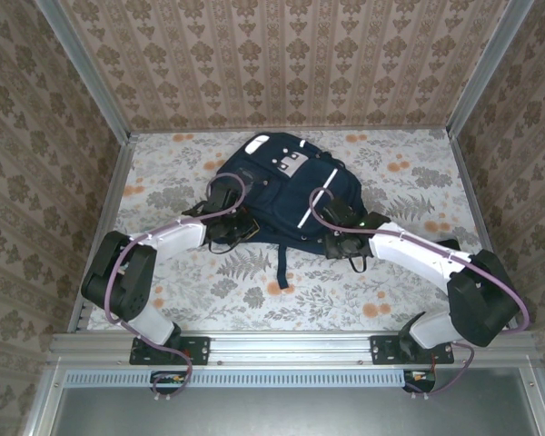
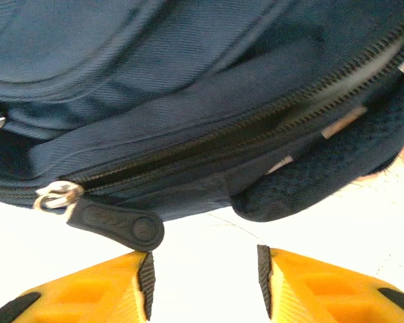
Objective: Pack books, pencil case, and school supplies into a backpack
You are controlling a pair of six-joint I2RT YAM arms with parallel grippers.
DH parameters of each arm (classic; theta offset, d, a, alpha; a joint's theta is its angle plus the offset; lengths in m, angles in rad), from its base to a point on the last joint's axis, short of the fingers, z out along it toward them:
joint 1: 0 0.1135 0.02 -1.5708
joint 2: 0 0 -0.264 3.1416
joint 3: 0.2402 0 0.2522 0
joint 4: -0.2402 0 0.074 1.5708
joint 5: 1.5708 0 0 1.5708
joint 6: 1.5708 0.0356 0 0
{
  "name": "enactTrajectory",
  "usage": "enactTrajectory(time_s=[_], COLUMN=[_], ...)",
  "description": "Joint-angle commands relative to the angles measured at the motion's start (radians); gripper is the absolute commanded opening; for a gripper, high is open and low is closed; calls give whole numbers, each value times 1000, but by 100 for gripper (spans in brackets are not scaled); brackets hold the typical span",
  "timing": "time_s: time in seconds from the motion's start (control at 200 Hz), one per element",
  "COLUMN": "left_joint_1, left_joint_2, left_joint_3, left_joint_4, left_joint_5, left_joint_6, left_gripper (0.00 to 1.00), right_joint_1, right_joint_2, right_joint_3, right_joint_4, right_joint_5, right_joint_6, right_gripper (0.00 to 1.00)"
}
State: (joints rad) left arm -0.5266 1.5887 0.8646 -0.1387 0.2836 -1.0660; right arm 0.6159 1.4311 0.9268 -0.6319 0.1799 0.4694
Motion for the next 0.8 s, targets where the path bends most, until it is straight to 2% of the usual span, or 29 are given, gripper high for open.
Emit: enactTrajectory(time_s=[0.0, 0.185, 0.345, 0.48, 0.57, 0.725, 0.795], left_joint_1=[2, 2, 4, 5, 5, 5, 5], left_joint_2=[8, 11, 5, 3, 3, 2, 3], left_joint_3=[39, 45, 49, 48, 51, 53, 50], left_joint_4=[-26, -33, -45, -48, -47, -46, -45], left_joint_5=[-31, -29, -35, -32, -28, -29, -29], left_joint_6=[37, 41, 45, 49, 50, 50, 51], left_gripper=[0, 0, 0, 0, 0, 0, 0], right_joint_1=[5, 46, 47, 46, 58, 113, 128], right_joint_2=[34, 71, 84, 107, 110, 110, 115], right_joint_3=[43, 93, 136, 156, 155, 154, 143], right_joint_4=[-36, -24, -29, -41, -51, -87, -84], right_joint_5=[-68, -83, -68, -111, -93, 58, 89], right_joint_6=[-117, -167, -182, -182, -122, 85, 153], right_gripper=[51, 52, 54, 55, 54, 50, 49])
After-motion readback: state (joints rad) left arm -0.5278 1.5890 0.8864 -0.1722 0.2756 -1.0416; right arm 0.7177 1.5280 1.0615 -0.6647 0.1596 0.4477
